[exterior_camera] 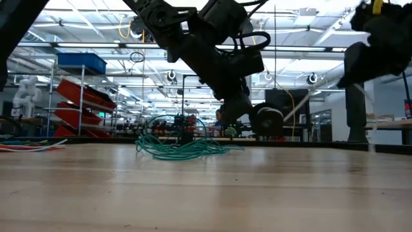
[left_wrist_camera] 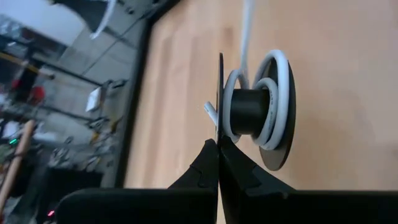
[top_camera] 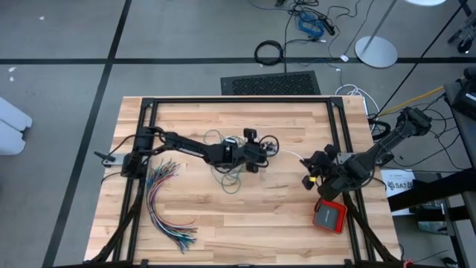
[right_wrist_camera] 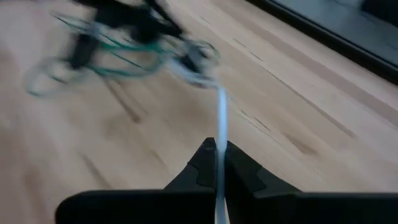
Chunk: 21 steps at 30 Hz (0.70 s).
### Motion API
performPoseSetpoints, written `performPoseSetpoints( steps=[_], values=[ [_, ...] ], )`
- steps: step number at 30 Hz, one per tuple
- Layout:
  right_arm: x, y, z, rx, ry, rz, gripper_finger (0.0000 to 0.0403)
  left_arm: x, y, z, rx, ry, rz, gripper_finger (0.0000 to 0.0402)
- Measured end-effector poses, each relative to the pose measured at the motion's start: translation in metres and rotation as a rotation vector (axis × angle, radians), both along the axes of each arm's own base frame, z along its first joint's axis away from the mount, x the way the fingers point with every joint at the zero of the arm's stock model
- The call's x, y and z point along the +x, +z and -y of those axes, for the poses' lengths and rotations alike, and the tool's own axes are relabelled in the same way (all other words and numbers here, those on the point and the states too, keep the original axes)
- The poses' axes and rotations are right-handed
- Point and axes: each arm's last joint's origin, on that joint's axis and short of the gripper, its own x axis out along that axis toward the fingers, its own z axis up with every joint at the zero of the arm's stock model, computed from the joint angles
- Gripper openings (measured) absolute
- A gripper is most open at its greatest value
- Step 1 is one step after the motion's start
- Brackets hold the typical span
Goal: Coil cords
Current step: Coil the white wire onto the spool
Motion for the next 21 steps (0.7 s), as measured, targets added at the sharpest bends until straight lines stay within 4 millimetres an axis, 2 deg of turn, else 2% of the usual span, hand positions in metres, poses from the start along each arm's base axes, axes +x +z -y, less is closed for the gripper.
performPoseSetpoints(
  steps=[10,14,21],
  values=[
    [0.032,0.02,-0.013,-0.073,0.176,0.177,0.0,0.007,0.016,-0.021,-0.056,0.048,0.237,0.0],
    [0.043,0.025,-0.01,-0.124,0.194,0.199,0.0,0.012,0.026,-0.02,-0.071,0.036,0.302,0.0],
    [0.053,0.026,0.005,-0.147,0.211,0.159,0.0,0.019,0.04,-0.007,-0.092,-0.019,0.362,0.0]
  ],
)
